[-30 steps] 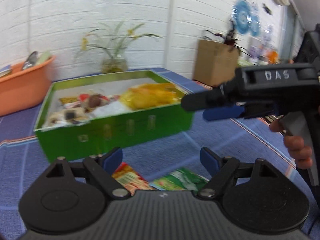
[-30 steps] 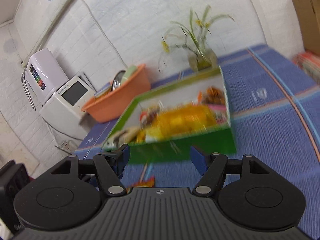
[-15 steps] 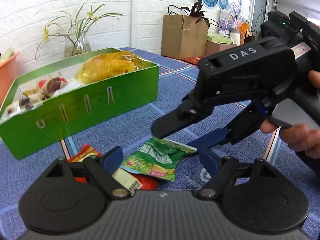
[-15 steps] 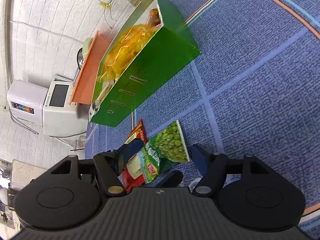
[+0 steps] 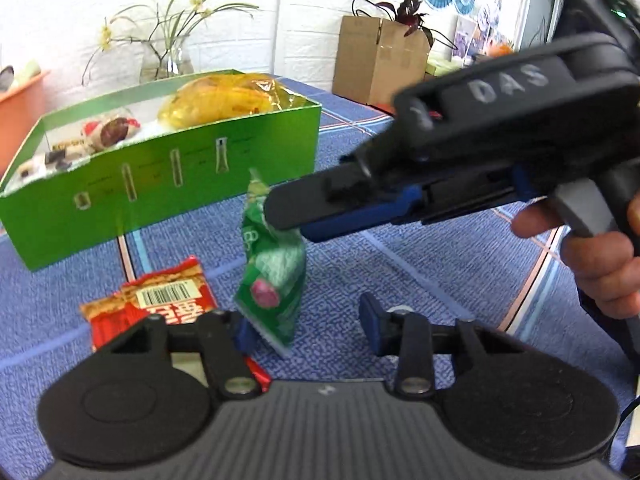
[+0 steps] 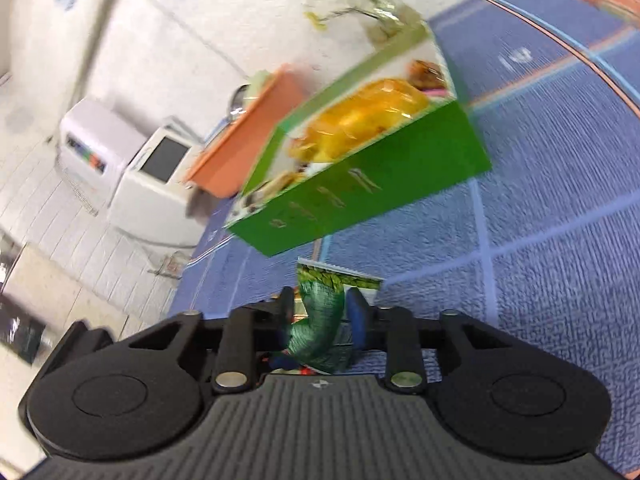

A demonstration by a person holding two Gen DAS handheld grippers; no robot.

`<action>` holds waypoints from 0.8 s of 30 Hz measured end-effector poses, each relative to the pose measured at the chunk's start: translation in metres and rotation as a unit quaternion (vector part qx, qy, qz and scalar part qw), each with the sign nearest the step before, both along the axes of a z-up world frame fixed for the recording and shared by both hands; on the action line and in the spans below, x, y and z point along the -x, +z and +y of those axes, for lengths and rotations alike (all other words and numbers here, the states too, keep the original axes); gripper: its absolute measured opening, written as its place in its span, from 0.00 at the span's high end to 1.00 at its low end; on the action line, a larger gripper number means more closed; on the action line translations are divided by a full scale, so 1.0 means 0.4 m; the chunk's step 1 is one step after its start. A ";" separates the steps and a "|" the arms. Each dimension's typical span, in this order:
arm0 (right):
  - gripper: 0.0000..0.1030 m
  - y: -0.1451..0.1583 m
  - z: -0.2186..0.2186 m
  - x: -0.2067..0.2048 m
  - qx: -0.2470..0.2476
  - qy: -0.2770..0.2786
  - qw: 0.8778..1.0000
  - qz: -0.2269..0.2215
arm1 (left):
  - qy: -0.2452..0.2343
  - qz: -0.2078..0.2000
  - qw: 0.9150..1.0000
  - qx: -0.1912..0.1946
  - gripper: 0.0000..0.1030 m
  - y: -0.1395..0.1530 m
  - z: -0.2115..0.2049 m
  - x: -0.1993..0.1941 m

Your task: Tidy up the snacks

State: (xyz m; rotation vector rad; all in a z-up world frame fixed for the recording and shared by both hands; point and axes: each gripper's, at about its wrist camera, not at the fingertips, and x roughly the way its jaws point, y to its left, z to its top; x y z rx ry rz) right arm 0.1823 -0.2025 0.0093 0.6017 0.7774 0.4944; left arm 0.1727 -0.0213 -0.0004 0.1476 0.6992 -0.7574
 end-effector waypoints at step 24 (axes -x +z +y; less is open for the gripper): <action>0.09 -0.065 -0.021 -0.133 -0.041 -0.053 0.989 0.135 | 0.085 -0.062 0.994 -0.022 0.24 0.018 0.013 0.032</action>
